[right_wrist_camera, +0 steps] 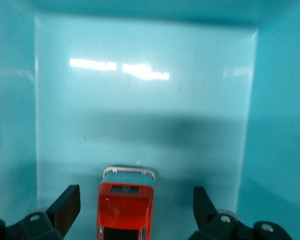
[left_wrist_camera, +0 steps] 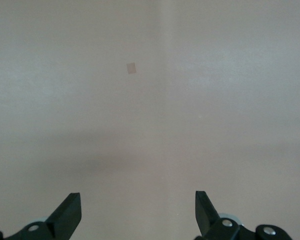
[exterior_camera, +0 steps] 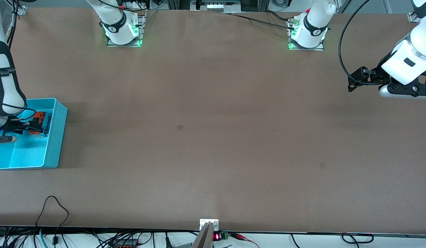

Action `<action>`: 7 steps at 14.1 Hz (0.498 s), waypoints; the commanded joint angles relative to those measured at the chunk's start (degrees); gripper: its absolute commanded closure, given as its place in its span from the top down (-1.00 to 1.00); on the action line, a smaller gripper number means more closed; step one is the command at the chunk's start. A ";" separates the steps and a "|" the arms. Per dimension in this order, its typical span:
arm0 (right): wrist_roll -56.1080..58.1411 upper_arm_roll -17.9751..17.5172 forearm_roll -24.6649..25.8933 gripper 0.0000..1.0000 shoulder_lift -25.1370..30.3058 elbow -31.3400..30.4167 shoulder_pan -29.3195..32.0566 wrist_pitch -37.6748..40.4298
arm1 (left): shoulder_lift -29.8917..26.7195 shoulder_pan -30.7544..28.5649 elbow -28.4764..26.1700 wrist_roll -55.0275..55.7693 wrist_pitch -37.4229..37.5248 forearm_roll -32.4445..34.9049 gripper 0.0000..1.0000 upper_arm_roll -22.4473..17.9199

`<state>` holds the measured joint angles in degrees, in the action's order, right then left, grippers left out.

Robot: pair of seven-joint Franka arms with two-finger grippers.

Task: Wind up bus and store in blue box
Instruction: 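Raise the open right gripper up out of the box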

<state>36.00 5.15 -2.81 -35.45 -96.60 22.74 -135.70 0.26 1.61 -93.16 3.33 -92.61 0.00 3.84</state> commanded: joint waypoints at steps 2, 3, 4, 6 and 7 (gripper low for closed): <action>0.03 -2.86 -0.26 1.00 8.63 0.54 -1.64 5.34 | -1.05 -0.29 -0.27 0.89 -0.28 1.06 1.00 0.46; -0.84 -2.95 -0.35 1.00 10.47 1.15 -2.08 7.62 | -1.05 -0.29 -0.27 0.89 -0.29 1.05 1.00 0.46; -1.63 -3.48 0.00 1.00 11.97 1.85 -2.70 9.91 | -1.14 -0.29 -0.27 0.89 -0.03 1.05 1.00 0.46; -7.49 -6.81 0.61 1.00 14.69 4.48 -3.32 17.88 | -1.83 -0.47 -0.45 0.89 0.33 1.05 1.00 0.29; -11.62 -8.30 1.23 1.00 15.84 6.15 -3.41 22.63 | -2.19 -0.47 -0.71 0.89 0.33 1.05 1.00 0.20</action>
<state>30.45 -0.74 -2.75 -21.73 -92.66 19.53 -120.02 -0.14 1.55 -93.16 3.54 -92.69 0.00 3.83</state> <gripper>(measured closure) 0.000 0.000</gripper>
